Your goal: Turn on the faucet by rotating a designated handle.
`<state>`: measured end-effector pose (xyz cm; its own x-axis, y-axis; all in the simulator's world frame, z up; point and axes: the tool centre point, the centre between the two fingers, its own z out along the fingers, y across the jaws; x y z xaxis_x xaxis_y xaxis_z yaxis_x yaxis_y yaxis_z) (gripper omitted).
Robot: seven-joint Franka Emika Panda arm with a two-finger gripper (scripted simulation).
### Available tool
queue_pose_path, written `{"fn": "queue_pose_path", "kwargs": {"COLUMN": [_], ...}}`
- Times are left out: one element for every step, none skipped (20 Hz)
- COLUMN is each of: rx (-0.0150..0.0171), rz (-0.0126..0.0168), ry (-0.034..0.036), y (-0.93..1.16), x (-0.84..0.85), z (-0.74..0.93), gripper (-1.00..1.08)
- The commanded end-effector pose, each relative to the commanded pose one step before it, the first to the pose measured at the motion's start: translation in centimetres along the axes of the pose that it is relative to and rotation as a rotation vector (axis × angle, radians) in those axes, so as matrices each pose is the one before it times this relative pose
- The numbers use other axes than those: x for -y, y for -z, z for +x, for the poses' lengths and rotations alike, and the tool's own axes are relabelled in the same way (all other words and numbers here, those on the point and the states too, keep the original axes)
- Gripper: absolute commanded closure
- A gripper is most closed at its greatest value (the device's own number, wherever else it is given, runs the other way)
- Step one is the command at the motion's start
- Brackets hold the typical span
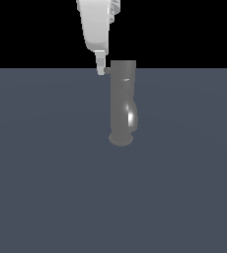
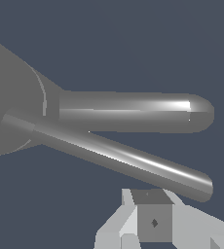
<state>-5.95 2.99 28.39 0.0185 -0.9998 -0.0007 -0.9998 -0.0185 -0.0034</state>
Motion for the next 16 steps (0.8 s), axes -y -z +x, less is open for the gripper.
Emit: {"fn": "queue_pose_path", "kwargs": {"rx": [-0.00067, 0.0, 0.0, 0.0, -0.00045, 0.00002, 0.00002, 0.00002, 0.00002, 0.00001, 0.00001, 0.00002, 0.00001, 0.00001, 0.00001, 0.00001], "rz": [-0.00315, 0.0, 0.0, 0.0, 0.00189, -0.00011, -0.00011, -0.00015, -0.0001, -0.0001, -0.0001, -0.00015, -0.0001, -0.0001, -0.0001, -0.0001], "ry": [-0.01097, 0.0, 0.0, 0.0, 0.0095, -0.00048, -0.00048, -0.00067, -0.00048, -0.00048, -0.00048, -0.00067, -0.00048, -0.00048, -0.00048, -0.00048], "y": [0.001, 0.009, 0.01, 0.0, -0.017, 0.001, 0.001, -0.001, 0.001, 0.001, 0.001, -0.001, 0.001, 0.001, 0.001, 0.001], "x": [-0.814, -0.273, -0.274, 0.0, 0.327, 0.023, 0.024, 0.025, 0.024, 0.024, 0.024, 0.025, 0.024, 0.025, 0.025, 0.025], "z": [1.355, 0.296, 0.298, 0.0, -0.8, 0.637, 0.633, 0.639, 0.624, 0.618, 0.613, 0.617, 0.6, 0.594, 0.587, 0.58], "gripper": [1.08, 1.08, 1.08, 1.08, 1.08, 1.08, 1.08, 1.08, 1.08, 1.08, 1.08, 1.08, 1.08, 1.08, 1.08, 1.08]}}
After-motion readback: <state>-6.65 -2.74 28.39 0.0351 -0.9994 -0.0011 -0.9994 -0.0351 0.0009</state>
